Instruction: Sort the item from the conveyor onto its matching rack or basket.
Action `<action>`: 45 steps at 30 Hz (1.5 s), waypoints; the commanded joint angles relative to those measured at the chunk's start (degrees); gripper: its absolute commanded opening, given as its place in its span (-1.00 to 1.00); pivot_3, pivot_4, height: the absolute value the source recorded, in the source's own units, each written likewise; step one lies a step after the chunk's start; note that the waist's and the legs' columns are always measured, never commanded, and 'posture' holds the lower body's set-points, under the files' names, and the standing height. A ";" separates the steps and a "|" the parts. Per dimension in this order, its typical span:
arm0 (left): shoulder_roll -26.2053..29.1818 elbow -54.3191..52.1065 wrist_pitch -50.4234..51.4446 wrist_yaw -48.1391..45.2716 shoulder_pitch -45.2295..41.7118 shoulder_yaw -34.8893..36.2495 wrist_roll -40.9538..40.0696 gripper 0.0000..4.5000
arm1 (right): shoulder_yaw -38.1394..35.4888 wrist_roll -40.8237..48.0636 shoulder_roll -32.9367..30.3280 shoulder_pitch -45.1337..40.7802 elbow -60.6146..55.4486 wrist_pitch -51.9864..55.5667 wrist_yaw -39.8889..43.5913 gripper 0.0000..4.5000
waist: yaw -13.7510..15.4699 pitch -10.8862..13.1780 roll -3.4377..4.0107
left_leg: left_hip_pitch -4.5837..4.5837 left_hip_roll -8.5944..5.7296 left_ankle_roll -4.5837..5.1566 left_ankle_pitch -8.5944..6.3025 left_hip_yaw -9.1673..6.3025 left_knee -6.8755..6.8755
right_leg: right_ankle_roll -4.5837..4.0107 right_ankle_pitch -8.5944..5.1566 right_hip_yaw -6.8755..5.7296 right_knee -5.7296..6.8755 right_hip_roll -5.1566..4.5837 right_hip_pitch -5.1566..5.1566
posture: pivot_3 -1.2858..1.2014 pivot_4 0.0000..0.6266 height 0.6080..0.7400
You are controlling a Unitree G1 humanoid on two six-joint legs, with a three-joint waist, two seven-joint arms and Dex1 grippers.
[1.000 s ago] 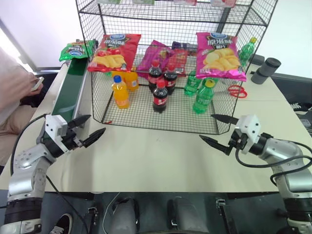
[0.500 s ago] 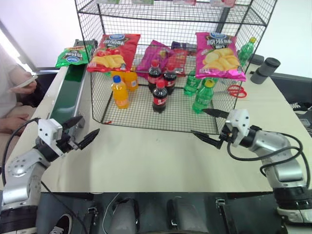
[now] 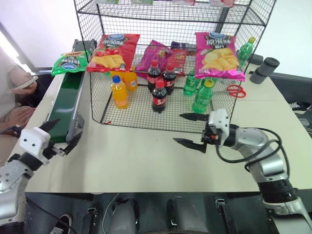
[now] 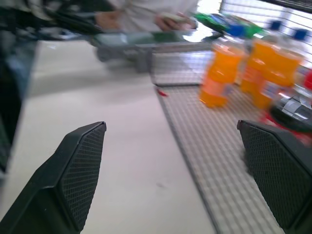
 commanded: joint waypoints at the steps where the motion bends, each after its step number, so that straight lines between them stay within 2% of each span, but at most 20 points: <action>1: 2.28 1.64 -7.28 4.39 2.63 3.12 7.78 1.00 | 1.61 -0.27 2.07 -2.81 -0.13 -0.57 0.35 1.00 | 0.08 0.00 -0.01 | 0.00 -0.01 0.00 0.00 0.02 0.00 | 0.00 0.00 -0.01 0.00 -0.01 -0.01 | 0.03 -0.52 1.00; 5: 6.80 5.54 -18.64 9.19 7.29 3.45 20.04 1.00 | 2.31 -1.68 4.47 -5.45 3.31 -1.68 -0.63 1.00 | 0.20 -0.03 -0.05 | -0.01 -0.02 0.01 -0.01 0.10 0.00 | -0.01 -0.01 -0.01 -0.02 -0.07 -0.02 | 0.03 -0.52 1.00; 8: 9.16 7.22 -24.42 12.72 9.81 3.25 25.98 1.00 | 2.86 -2.03 6.01 -6.37 3.93 -1.82 -0.96 1.00 | 0.26 -0.04 -0.06 | -0.03 0.05 0.02 -0.02 0.16 -0.02 | -0.04 -0.02 -0.03 -0.02 -0.15 -0.05 | 0.03 -0.52 1.00; 12: 11.00 8.38 -27.55 17.66 11.17 3.54 32.23 1.00 | 4.62 -2.54 7.11 -5.82 2.95 -1.50 -0.05 1.00 | 0.16 -0.04 -0.07 | -0.04 0.09 0.03 -0.03 0.21 -0.04 | -0.05 -0.03 -0.03 -0.02 -0.20 -0.07 | 0.03 -0.52 1.00; 16: 13.37 9.93 -27.41 22.89 10.10 4.09 37.77 1.00 | 5.70 -3.60 5.25 -5.14 3.01 -2.09 2.33 1.00 | 0.17 -0.04 -0.07 | -0.04 0.13 0.03 -0.03 0.26 -0.05 | -0.04 -0.02 -0.03 -0.01 -0.17 -0.09 | 0.03 -0.52 1.00; 27: 16.60 13.91 -27.71 28.40 8.26 0.59 41.17 1.00 | 4.99 -3.42 3.81 -4.10 2.29 -2.42 2.75 1.00 | 0.01 -0.04 -0.07 | -0.04 0.13 0.04 -0.03 0.33 -0.07 | -0.03 -0.01 -0.04 0.00 -0.15 -0.12 | 0.03 -0.52 1.00; 38: 16.48 16.51 -26.10 32.06 7.02 -2.48 42.17 1.00 | 6.44 -3.21 6.55 -4.94 0.68 -1.13 1.07 1.00 | 0.05 -0.05 -0.07 | -0.04 0.13 0.04 -0.03 0.35 -0.07 | -0.02 0.00 -0.04 0.02 -0.14 -0.13 | 0.03 -0.52 1.00; 45: 15.38 15.44 -25.44 34.13 8.18 -3.38 42.50 1.00 | 6.00 0.19 9.06 -5.38 -1.26 3.00 -0.53 1.00 | 0.04 -0.05 -0.07 | -0.05 0.14 0.04 -0.03 0.35 -0.07 | -0.02 0.00 -0.04 0.03 -0.14 -0.14 | 0.03 -0.52 1.00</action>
